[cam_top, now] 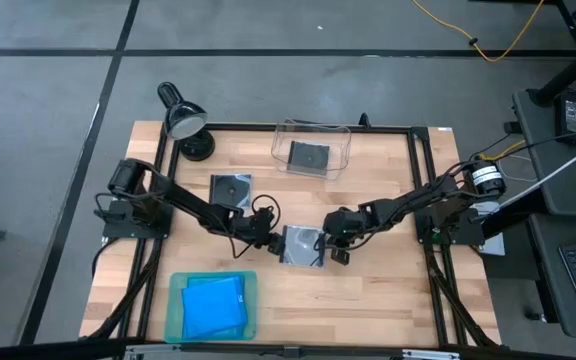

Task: Pick & place jewel cases by type
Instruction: Put the right black CD case into the transparent bin

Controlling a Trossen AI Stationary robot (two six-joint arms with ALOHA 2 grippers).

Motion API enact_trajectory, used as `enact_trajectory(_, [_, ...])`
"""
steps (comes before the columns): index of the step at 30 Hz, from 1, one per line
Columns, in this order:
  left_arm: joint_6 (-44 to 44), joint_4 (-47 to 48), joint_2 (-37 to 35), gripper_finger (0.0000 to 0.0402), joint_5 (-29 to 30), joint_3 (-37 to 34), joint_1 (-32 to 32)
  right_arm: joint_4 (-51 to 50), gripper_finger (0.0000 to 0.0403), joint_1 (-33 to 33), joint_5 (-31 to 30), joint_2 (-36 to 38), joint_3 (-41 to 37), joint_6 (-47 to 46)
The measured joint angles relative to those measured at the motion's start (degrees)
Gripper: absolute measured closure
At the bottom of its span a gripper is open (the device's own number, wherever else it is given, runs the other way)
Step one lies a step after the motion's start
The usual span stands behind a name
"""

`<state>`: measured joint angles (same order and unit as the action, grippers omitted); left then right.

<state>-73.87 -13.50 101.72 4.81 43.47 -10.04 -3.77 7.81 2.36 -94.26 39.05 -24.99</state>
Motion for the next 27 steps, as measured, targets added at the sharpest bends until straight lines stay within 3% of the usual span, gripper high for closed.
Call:
enact_trajectory(7, [-3.7,-9.9,5.4,0.0208,-0.8,0.1,0.3,-1.0,0.0396,0.0,0.3,0.2,0.0,1.4])
enact_trajectory(14, [-3.2,-9.8,5.7,0.0208,-0.8,1.3,0.7,-1.6,0.0396,0.0,0.6,0.2,-0.1,1.8])
enact_trajectory(27, [-0.1,-9.7,2.7,0.0207,5.8,1.2,0.8,-1.6,0.0396,-0.1,0.8,0.2,-0.1,4.6])
